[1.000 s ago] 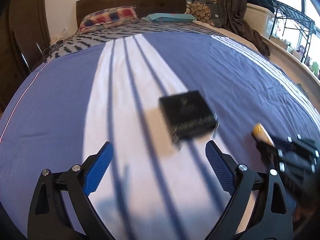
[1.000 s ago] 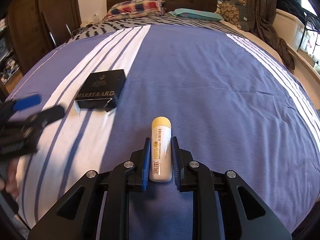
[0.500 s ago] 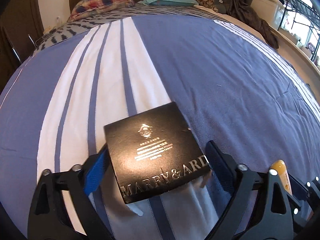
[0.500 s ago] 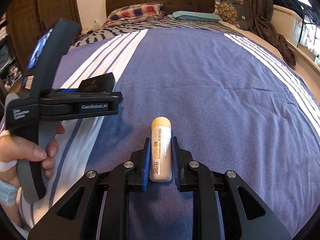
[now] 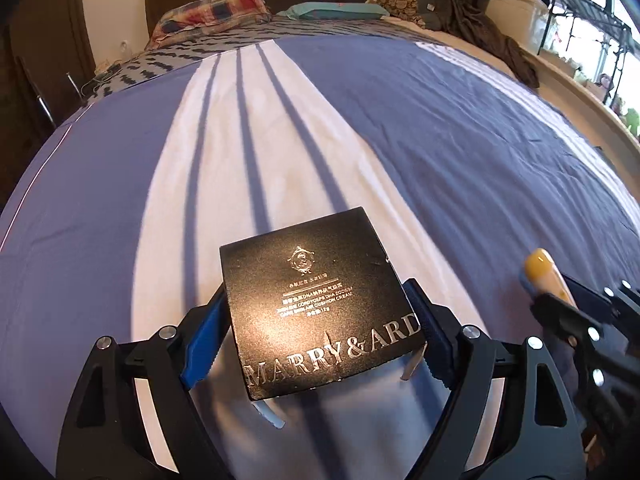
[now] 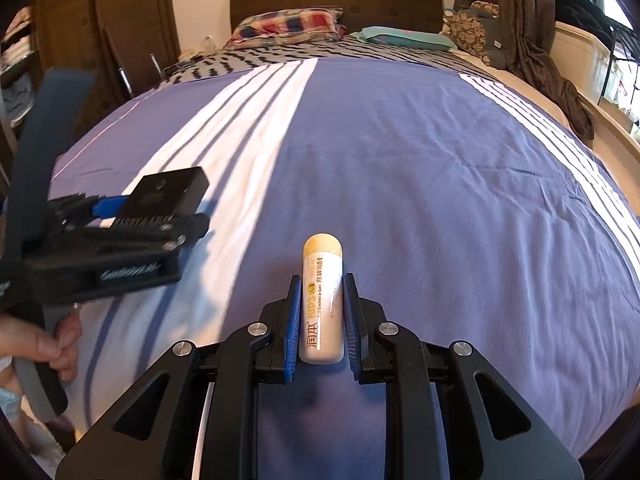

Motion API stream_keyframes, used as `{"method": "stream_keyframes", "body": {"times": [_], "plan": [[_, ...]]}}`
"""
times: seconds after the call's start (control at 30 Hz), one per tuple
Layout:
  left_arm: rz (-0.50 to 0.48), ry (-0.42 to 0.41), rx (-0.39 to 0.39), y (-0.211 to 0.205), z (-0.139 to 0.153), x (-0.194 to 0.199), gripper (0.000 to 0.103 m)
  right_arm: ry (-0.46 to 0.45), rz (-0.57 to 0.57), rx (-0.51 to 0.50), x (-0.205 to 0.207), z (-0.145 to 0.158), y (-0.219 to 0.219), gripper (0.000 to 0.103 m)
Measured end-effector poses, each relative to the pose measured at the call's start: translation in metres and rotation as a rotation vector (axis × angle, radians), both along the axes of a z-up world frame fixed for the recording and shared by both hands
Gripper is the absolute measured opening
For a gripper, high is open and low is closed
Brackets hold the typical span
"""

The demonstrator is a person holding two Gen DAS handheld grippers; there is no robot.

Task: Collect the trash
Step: 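Carry the black box and white tube down over the black bin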

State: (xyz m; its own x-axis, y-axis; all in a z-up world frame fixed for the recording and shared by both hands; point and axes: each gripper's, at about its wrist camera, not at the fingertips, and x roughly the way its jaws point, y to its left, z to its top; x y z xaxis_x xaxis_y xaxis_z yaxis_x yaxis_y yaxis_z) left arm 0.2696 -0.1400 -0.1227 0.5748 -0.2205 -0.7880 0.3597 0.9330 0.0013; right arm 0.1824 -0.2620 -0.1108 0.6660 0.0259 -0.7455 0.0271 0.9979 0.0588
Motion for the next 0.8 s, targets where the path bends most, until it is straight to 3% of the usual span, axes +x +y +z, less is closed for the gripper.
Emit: {"method": "stream_keyframes", "body": {"times": [0.47,0.8], "plan": [[-0.015,-0.074,-0.068,0.063,0.034,-0.139,0.079,-0.040,0.040,0.027,-0.103,0.023,0.044,0.021],[-0.008,-0.072,-0.109,0.086,0.022,-0.225,0.079,-0.051,0.067,0.069,-0.168,0.020,0.065,0.021]]}}
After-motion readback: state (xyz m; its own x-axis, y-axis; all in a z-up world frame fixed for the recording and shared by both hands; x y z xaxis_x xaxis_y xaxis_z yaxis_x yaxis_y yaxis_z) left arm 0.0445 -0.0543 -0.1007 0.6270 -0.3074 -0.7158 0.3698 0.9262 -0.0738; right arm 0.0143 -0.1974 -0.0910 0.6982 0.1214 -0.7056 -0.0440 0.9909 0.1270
